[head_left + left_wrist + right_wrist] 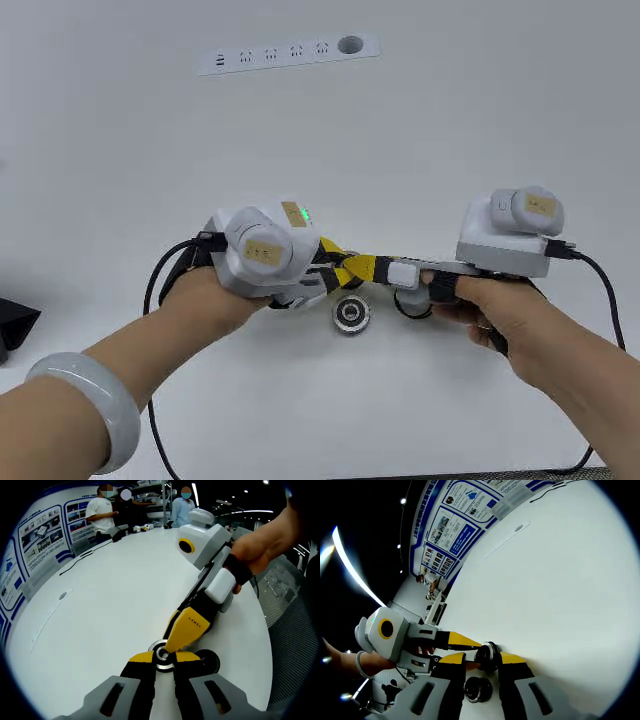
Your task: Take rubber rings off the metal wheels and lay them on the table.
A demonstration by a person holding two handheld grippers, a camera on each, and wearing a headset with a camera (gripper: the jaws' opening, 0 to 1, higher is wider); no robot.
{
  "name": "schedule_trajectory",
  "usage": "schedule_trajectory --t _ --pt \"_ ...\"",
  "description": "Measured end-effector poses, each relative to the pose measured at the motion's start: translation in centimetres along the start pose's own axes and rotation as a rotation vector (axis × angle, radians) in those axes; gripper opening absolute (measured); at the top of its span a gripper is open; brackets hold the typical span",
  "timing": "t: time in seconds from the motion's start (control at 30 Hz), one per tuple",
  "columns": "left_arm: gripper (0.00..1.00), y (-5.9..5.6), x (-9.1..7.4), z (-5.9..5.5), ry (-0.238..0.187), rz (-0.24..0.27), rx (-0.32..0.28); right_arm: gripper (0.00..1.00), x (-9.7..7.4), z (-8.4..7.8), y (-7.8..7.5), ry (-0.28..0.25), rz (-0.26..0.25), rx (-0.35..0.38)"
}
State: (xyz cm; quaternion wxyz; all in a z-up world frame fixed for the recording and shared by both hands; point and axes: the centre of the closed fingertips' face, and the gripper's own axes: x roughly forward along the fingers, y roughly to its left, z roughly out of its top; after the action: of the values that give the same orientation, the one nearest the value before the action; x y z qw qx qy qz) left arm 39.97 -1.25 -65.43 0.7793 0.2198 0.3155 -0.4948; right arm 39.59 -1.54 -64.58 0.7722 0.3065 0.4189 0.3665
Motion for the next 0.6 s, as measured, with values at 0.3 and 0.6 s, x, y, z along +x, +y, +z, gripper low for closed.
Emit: schedule_trajectory --t 0.3,0.6 --pt "0.13 -0.07 -0.01 0.02 0.0 -0.002 0.001 0.19 -0.57 0.13 -0.34 -0.004 -0.005 -0.016" --pt "0.13 -0.11 0.01 0.05 0.002 -0.002 -0.001 0.09 -0.44 -0.02 -1.0 0.007 -0.034 -0.048"
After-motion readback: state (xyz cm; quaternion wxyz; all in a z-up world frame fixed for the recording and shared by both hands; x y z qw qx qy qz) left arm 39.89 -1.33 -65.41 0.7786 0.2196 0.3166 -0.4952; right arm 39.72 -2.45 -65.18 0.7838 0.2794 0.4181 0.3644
